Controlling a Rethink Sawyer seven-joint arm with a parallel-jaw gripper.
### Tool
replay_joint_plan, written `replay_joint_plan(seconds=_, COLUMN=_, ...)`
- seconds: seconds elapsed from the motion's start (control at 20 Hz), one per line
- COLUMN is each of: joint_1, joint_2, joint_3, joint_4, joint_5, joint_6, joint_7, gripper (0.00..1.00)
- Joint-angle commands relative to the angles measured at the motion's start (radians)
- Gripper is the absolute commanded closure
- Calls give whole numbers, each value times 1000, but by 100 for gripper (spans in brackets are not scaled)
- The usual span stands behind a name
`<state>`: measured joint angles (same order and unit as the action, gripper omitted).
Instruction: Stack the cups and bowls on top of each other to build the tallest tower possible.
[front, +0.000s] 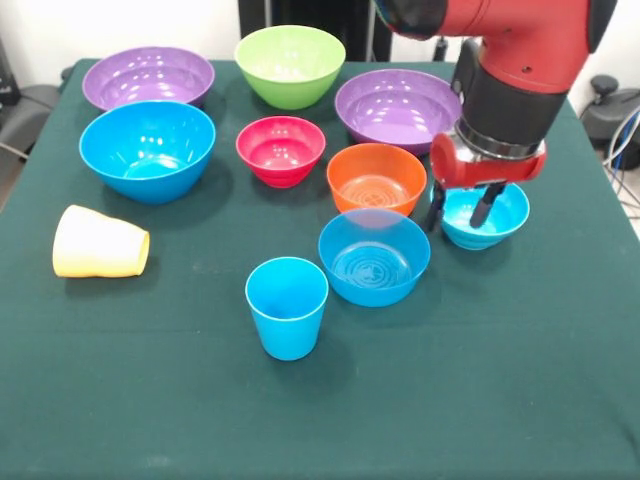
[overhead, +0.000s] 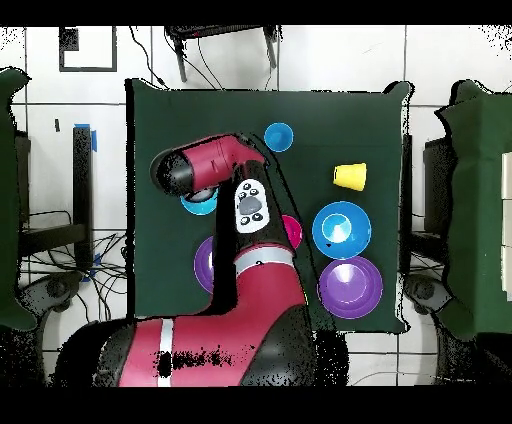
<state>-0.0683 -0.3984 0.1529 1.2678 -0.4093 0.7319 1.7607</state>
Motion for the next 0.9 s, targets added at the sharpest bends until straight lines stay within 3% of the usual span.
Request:
replay_joint_plan(seconds=0.05, joint_1=18, joint_2=-42, joint_3=-13, joint_4=122, joint_5=60, joint_6=22, joint_7=180, gripper=0)
replay_joint_plan(seconds=0.6, joint_1=98, joint_2=-50, joint_3=-57, joint_4=237, joint_5=109, joint_6=-112, joint_7=339, gripper=0)
replay_joint_plan(seconds=0.9, joint_1=124, joint_2=8, joint_3=-71, joint_4=229, joint_5=124, joint_6=-188, joint_7=378, gripper=0)
